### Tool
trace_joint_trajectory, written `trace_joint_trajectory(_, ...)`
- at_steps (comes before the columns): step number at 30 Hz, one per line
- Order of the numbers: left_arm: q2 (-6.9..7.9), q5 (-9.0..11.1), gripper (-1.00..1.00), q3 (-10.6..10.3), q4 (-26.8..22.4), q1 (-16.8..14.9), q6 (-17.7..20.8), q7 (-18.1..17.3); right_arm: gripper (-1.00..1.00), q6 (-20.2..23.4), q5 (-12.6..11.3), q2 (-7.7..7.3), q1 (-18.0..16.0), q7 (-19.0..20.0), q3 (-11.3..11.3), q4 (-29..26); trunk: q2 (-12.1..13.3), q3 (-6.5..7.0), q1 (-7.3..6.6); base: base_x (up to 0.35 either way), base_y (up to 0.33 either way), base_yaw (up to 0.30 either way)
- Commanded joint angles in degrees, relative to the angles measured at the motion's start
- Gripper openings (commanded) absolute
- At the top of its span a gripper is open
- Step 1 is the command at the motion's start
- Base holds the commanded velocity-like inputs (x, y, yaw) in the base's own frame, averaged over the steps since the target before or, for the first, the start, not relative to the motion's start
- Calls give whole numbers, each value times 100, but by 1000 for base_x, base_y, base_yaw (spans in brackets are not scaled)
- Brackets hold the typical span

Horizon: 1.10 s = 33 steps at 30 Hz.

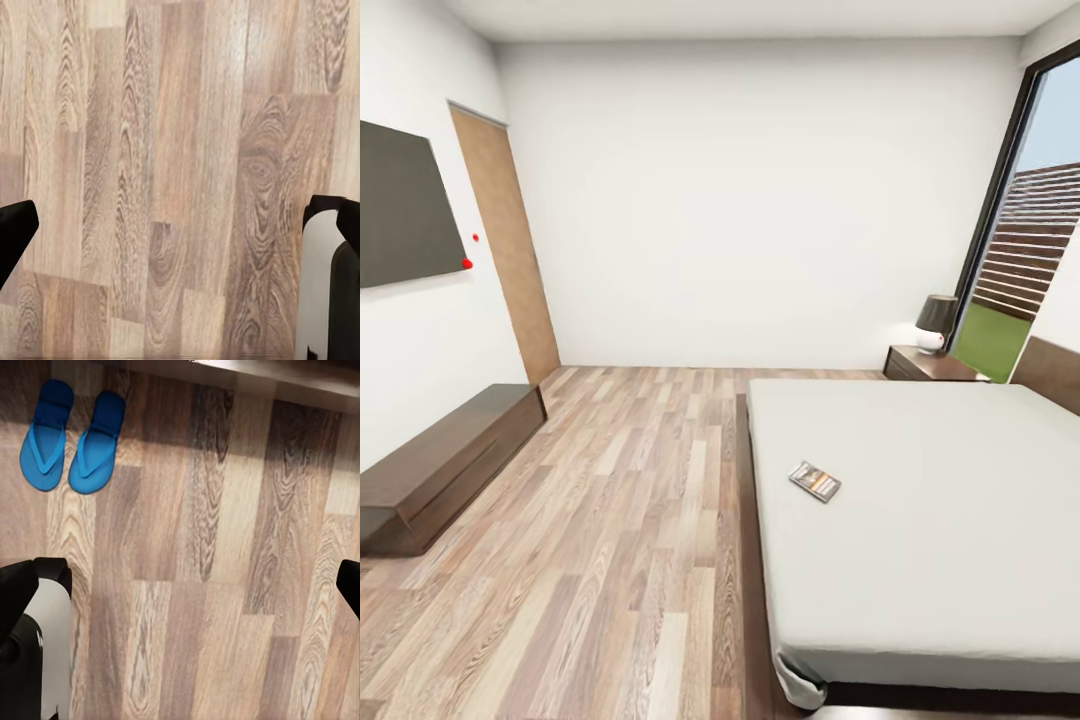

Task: In the bedroom, move the book from the bed onto either nightstand, and place the two sandals side by side next to the bed.

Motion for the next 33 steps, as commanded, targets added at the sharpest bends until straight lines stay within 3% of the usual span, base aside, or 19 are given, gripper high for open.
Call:
trace_joint_trajectory(1,0,30,100,-50,0,-3,-13,24,100,18,-60,-3,-2,19,48,-8,-8,-9,1,-14,5,105)
trace_joint_trajectory(17,-11,30,100,-59,0,36,-13,28,100,17,-52,7,3,19,52,-8,-8,-17,1,-5,2,55)
trace_joint_trajectory(33,-22,26,100,-60,0,39,-13,28,100,17,-48,56,1,19,55,-8,-8,-64,1,-5,89,198)
